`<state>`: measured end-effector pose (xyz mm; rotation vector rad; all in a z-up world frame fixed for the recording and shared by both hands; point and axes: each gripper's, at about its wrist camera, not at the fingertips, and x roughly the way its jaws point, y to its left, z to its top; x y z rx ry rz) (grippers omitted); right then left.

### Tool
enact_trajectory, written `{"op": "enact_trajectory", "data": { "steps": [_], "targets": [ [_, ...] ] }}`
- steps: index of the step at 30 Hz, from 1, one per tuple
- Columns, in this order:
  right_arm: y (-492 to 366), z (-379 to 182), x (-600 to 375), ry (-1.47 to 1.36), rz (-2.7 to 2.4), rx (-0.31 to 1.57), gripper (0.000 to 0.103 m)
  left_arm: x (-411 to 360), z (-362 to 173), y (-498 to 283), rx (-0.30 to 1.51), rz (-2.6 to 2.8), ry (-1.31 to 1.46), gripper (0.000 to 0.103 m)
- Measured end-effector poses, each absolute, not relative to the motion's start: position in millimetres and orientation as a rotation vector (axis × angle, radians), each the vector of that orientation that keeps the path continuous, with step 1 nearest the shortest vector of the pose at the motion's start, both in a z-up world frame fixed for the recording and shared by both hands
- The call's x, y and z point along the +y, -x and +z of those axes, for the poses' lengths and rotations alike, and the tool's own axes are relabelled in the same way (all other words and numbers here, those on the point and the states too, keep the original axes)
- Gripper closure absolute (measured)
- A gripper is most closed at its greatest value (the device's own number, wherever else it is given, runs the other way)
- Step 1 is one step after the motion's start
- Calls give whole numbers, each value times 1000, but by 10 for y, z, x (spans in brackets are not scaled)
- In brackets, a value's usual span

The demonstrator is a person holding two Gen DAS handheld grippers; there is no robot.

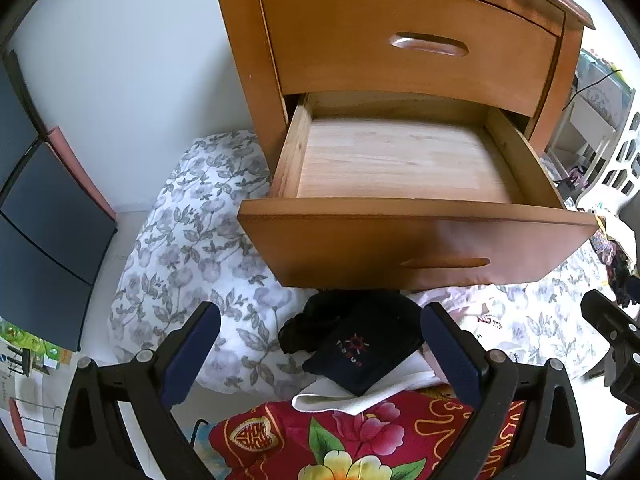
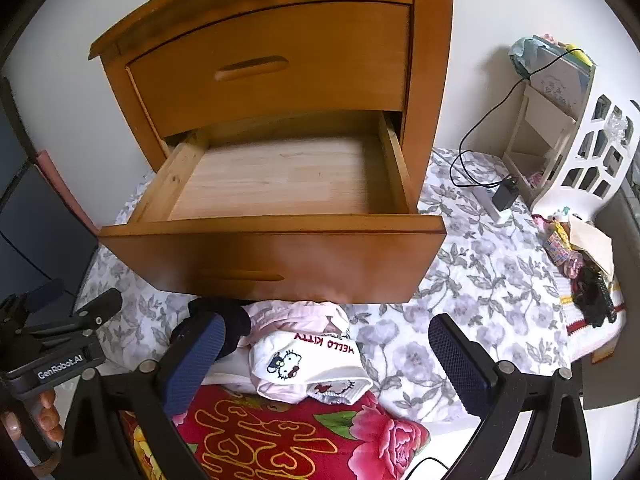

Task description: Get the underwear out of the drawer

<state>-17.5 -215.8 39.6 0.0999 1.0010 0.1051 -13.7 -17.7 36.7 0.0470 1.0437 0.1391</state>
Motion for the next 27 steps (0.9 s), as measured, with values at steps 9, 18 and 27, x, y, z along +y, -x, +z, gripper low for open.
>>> {"op": "enact_trajectory", "data": {
  "steps": [9,18,27],
  "targets": [
    [180,443,-2176,-97,84,1004,0,-182,411,140,1042,141,-47,3],
    [179,477,-2145,-93,96,993,0,-171,457,142,1033,140,-41,3],
    [184,491,-2131,-95,99,986,0,-177,462,134,1033,134,-37,3]
  ]
}}
